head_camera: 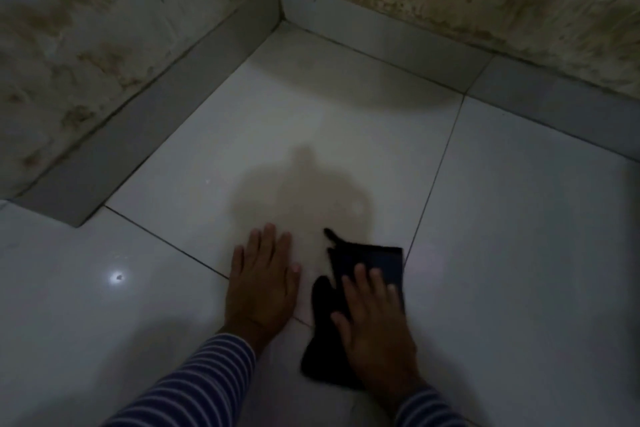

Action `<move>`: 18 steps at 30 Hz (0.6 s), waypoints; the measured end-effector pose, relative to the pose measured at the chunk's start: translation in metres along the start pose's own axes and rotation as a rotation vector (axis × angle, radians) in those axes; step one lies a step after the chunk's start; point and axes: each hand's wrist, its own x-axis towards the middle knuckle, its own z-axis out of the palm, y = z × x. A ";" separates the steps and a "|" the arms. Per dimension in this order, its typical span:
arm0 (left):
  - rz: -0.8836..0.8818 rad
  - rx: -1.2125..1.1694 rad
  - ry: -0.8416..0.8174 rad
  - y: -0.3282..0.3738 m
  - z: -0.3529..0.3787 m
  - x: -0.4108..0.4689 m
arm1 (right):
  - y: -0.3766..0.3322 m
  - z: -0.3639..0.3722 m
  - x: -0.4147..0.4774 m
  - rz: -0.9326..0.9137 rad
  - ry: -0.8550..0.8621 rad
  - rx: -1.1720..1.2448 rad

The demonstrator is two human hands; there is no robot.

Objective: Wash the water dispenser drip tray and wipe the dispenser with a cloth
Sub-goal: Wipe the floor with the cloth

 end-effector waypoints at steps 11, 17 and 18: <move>0.027 -0.095 0.038 -0.006 0.002 0.000 | -0.046 0.004 0.024 -0.082 -0.013 -0.004; -0.006 0.045 -0.013 0.000 0.004 0.001 | 0.050 -0.011 -0.010 0.266 -0.002 -0.047; -0.007 0.064 -0.021 0.000 0.005 0.002 | 0.055 -0.016 0.001 0.346 0.026 -0.021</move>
